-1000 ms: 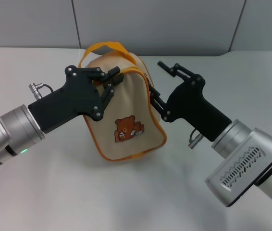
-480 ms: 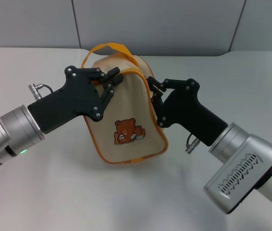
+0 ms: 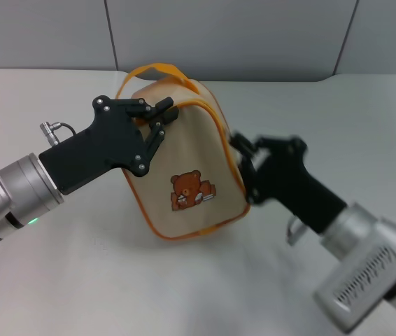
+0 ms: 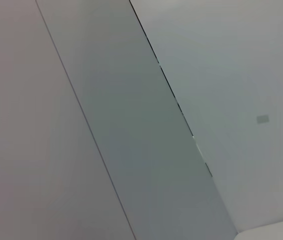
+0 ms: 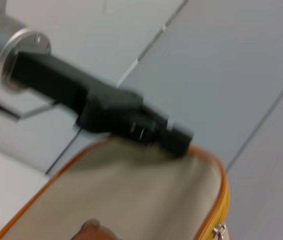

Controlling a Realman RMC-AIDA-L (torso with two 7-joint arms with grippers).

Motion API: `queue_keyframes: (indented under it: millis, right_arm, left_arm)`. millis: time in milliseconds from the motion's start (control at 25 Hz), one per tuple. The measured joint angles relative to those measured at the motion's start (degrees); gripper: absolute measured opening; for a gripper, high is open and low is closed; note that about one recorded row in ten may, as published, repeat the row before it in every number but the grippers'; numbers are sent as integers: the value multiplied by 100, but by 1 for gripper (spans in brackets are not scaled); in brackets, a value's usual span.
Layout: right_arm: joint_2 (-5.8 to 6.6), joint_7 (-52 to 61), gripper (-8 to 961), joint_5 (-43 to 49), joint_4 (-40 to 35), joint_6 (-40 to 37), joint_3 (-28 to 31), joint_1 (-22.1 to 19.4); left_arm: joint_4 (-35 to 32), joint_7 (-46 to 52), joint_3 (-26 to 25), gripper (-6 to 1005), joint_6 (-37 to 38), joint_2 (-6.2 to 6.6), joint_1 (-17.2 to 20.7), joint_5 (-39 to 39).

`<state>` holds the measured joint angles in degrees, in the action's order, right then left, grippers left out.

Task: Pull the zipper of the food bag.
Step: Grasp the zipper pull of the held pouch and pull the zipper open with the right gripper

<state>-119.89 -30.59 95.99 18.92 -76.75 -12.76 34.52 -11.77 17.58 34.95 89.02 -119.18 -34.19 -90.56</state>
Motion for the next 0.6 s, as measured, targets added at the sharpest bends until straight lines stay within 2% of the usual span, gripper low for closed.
queue_keyframes:
  millis: [320, 600]
  right_arm:
    - [1, 10, 1, -18, -107, -32, 2, -1017]
    - [0, -7, 2, -5, -171, -54, -10, -1074]
  left_arm:
    - [-16, 0, -22, 58, -17, 6, 8, 9]
    - [-15, 15, -19, 58, -18, 8, 9, 17]
